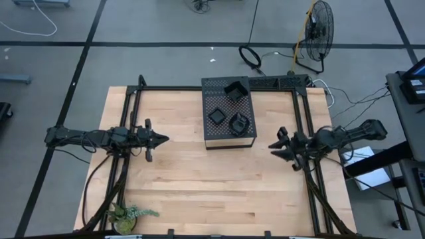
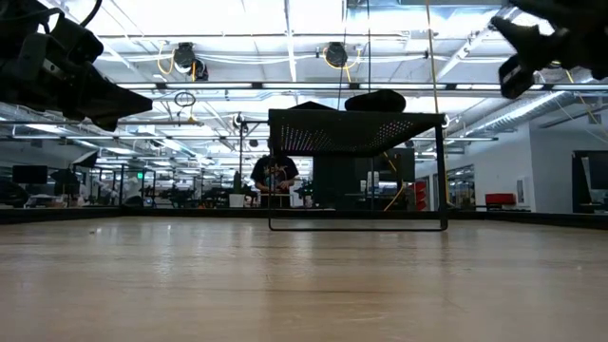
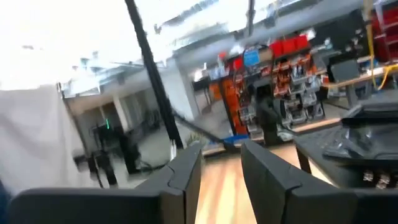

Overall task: Pick & Place Mini shaped plates
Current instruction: Return to Home Position

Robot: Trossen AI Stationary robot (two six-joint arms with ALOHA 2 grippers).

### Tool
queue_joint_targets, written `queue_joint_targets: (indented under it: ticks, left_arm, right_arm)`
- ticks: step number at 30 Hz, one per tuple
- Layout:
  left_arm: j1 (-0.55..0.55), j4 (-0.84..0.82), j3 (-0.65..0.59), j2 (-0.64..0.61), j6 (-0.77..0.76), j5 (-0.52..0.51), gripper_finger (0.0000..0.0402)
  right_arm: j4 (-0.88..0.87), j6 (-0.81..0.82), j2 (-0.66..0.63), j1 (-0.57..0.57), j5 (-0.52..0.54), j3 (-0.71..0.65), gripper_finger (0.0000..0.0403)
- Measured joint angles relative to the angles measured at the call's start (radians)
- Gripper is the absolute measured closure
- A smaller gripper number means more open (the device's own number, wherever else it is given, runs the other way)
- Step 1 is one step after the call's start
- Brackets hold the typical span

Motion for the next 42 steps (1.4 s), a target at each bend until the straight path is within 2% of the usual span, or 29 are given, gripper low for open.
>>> queue_joint_targets:
  ticks: [2,6,11,20,23,34,42]
  left_arm:
    - [0.000,0.001,0.000,0.001,0.000,0.001,0.0376]
    - [0.000,0.000,0.000,0.001,0.000,0.000,0.0376]
    - [0.000,0.000,0.000,0.007,0.000,-0.002,0.0376]
    - [0.000,0.000,0.000,0.007,0.000,-0.006,0.0376]
    - [0.000,0.000,0.000,0.007,0.000,-0.006,0.0376]
    - [0.000,0.000,0.000,0.007,0.000,-0.006,0.0376]
    - [0.000,0.000,0.000,0.007,0.000,-0.006,0.0376]
  right_arm:
    - [-0.014,-0.061,0.016,0.000,-0.050,-0.007,0.0297]
    - [0.069,-0.180,0.006,0.000,-0.198,-0.008,0.0296]
    - [0.037,-0.279,-0.005,0.000,-0.351,-0.010,0.0297]
    - [-0.091,-0.315,-0.004,0.000,-0.332,-0.011,0.0297]
    - [-0.087,-0.309,-0.005,0.000,-0.300,-0.011,0.0297]
    - [-0.092,-0.303,-0.005,0.000,-0.302,-0.012,0.0294]
    - [-0.165,-0.300,-0.004,0.000,-0.302,-0.012,0.0295]
